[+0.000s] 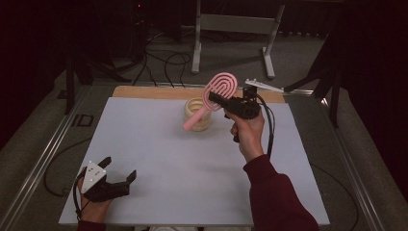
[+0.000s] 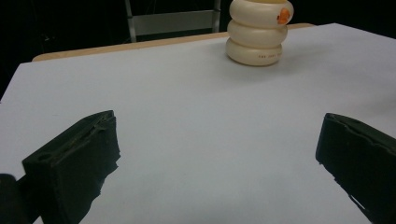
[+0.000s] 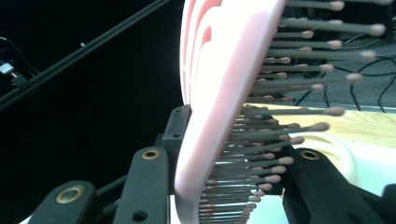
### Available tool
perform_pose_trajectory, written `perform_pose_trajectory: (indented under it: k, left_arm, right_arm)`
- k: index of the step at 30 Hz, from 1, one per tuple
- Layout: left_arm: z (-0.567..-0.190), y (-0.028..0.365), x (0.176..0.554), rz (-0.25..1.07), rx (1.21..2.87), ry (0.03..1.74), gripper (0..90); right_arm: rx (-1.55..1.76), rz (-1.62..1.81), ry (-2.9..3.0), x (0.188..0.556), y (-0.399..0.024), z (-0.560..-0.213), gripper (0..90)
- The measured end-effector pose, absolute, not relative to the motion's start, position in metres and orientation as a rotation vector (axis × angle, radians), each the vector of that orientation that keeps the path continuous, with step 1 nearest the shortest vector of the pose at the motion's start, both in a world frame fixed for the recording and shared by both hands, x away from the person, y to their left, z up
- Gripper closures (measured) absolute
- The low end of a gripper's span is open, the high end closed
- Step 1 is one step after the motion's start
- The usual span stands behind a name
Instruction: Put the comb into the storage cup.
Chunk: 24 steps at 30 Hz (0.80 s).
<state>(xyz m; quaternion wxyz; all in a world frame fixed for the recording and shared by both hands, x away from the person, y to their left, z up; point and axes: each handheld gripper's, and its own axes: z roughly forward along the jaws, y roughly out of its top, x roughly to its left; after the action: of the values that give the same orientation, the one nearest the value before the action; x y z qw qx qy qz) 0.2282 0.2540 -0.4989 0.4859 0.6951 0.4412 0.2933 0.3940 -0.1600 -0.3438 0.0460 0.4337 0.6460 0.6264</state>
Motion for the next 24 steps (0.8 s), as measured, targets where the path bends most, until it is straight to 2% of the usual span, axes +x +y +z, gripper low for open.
perform_pose_trajectory:
  k: [24]
  left_arm:
    - [-0.499, 0.254, 0.228, 0.714, 1.688, 1.075, 0.1]
  right_arm:
    - [1.385, 1.835, 1.904, 0.414, -0.17, -0.342, 63.6]
